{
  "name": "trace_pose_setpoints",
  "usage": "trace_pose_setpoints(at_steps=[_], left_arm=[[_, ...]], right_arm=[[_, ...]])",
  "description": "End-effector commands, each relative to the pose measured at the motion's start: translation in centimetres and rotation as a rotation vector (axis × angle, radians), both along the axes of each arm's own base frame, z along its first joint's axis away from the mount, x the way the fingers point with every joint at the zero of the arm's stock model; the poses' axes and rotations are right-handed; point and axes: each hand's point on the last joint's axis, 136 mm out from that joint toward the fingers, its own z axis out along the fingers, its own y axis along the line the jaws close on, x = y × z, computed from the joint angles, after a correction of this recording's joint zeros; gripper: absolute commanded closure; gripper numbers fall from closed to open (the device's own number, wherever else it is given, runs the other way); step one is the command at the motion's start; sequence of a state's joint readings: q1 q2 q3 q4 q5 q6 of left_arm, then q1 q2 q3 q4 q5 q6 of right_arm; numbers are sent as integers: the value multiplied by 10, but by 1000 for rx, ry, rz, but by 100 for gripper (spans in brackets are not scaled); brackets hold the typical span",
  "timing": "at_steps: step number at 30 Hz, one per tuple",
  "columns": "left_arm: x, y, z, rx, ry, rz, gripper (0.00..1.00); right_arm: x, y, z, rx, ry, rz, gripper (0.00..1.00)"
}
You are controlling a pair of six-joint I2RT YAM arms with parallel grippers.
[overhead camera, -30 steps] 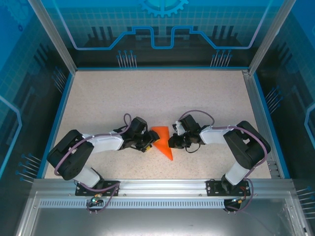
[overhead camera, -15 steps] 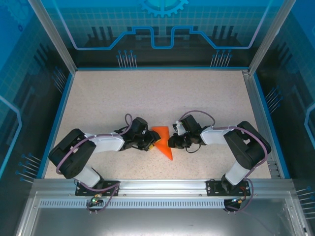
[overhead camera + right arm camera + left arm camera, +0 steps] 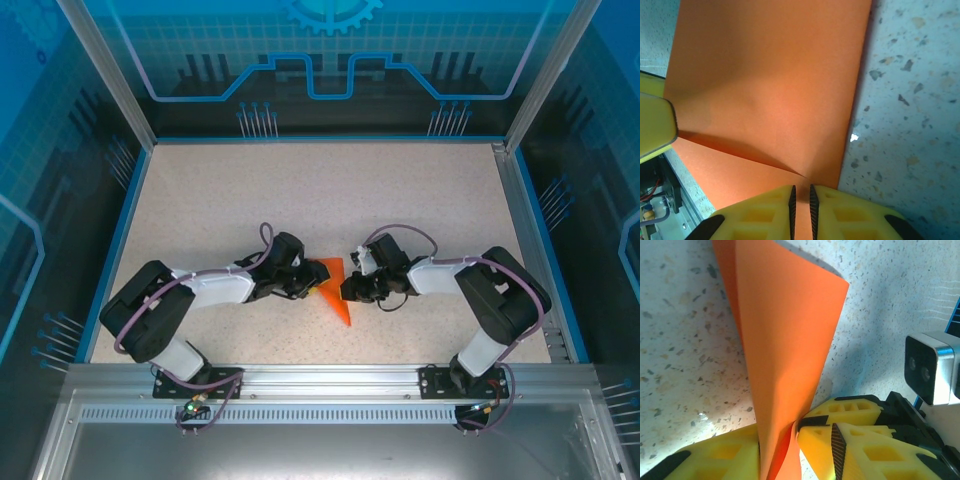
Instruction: Fold a paper plane with a square sheet of paper (pick it up from the middle)
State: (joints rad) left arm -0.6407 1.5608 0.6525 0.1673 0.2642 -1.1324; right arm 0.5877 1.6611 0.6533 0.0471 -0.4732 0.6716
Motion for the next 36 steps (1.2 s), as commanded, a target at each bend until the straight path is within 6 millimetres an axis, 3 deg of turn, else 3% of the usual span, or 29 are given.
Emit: trace_pose_setpoints(at_steps=[1, 11, 17, 21, 24, 31, 36], left_arm=[[10, -3, 2, -14, -43, -53, 59], [24, -18, 5, -118, -49, -147, 61], [26, -12, 11, -99, -72, -147, 76], [26, -11, 11, -93, -69, -144, 93], [28, -7, 10, -76, -64, -114, 100], [30, 6, 12, -22, -59, -44, 100], [30, 9, 11, -3, -47, -30, 100]], right_arm=[[-4, -24, -30, -128, 38, -5, 82], [0, -27, -35, -138, 40, 15, 83], [4, -28, -30, -143, 25, 2, 82], [9, -25, -14, -116, -14, -1, 80], [13, -24, 2, -107, -70, -6, 75], [19, -41, 39, -172, -288, -42, 69], [8, -32, 53, -265, -487, 75, 54]])
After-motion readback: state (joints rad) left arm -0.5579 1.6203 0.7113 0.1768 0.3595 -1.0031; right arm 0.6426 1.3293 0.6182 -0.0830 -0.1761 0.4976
